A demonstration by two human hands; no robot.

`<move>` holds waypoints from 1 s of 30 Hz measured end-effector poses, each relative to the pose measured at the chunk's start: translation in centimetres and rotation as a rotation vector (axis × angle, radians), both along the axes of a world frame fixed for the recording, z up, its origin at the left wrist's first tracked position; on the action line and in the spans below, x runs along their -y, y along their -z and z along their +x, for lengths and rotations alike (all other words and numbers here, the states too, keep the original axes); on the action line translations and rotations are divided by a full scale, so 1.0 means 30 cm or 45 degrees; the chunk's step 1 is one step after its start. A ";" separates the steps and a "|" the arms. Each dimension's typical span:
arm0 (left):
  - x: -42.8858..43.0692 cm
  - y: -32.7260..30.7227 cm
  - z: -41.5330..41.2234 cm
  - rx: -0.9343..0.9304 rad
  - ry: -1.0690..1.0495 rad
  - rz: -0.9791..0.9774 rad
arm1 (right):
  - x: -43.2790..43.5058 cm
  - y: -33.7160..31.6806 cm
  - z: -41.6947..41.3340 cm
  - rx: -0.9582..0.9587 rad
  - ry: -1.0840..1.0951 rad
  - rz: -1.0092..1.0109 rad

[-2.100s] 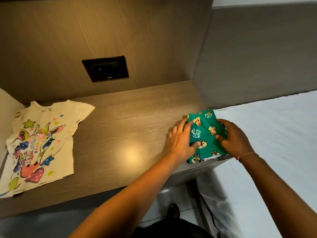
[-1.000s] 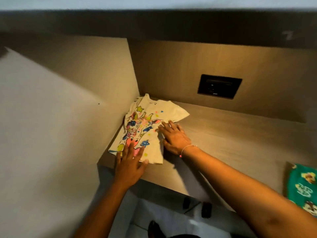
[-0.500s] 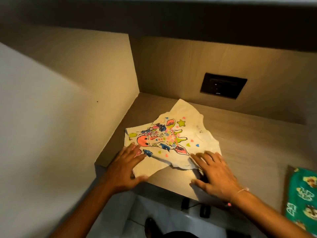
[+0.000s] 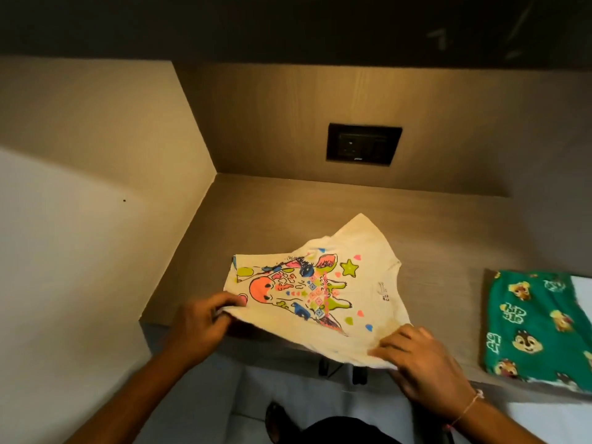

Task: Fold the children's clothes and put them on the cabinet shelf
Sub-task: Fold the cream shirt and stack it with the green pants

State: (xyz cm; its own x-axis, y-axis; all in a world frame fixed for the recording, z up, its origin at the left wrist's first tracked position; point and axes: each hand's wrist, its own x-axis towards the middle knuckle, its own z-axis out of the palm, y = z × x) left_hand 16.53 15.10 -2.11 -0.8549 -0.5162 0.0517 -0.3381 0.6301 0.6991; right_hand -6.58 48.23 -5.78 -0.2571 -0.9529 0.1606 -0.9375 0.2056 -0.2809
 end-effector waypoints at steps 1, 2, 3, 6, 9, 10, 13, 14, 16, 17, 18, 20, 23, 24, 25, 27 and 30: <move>0.018 -0.039 -0.042 -0.037 -0.013 -0.007 | 0.002 -0.029 -0.016 0.089 0.054 -0.076; 0.041 -0.082 -0.092 -0.082 -0.035 -0.034 | 0.015 -0.066 -0.043 0.167 0.152 -0.144; 0.061 -0.126 -0.150 -0.128 -0.049 -0.050 | 0.034 -0.108 -0.084 0.212 0.285 -0.204; 0.114 -0.244 -0.348 -0.197 -0.090 -0.105 | 0.141 -0.263 -0.252 0.322 0.600 -0.335; 0.144 -0.364 -0.554 -0.246 -0.215 -0.184 | 0.263 -0.440 -0.417 0.408 0.759 -0.558; 0.148 -0.411 -0.609 -0.304 -0.238 -0.188 | 0.291 -0.499 -0.454 0.422 0.757 -0.662; 0.141 -0.551 -0.693 -0.583 -0.268 -0.191 | 0.300 -0.651 -0.492 0.379 0.603 -0.930; 0.131 -0.586 -0.691 -0.678 -0.276 -0.226 | 0.277 -0.686 -0.490 0.316 0.593 -0.977; 0.116 -0.608 -0.659 -0.832 -0.222 -0.328 | 0.209 -0.703 -0.476 0.152 0.631 -0.978; 0.109 -0.591 -0.635 -0.872 -0.164 -0.360 | 0.171 -0.683 -0.456 0.103 0.649 -0.937; 0.100 -0.555 -0.610 -0.873 -0.102 -0.359 | 0.133 -0.643 -0.430 0.078 0.661 -0.889; 0.086 -0.439 -0.556 -0.755 -0.040 -0.320 | 0.069 -0.525 -0.374 0.004 0.680 -0.801; 0.060 -0.196 -0.452 -0.461 0.041 -0.295 | -0.001 -0.302 -0.279 0.027 0.718 -0.527; 0.045 -0.117 -0.416 -0.326 0.090 -0.284 | -0.020 -0.236 -0.249 0.064 0.720 -0.400; 0.030 -0.048 -0.377 -0.181 0.131 -0.268 | -0.037 -0.179 -0.220 0.098 0.707 -0.285; 0.000 0.050 -0.306 0.023 0.185 -0.250 | -0.071 -0.101 -0.165 0.119 0.651 -0.152; -0.012 0.110 -0.229 0.089 0.209 -0.248 | -0.128 -0.053 -0.101 0.097 0.596 -0.049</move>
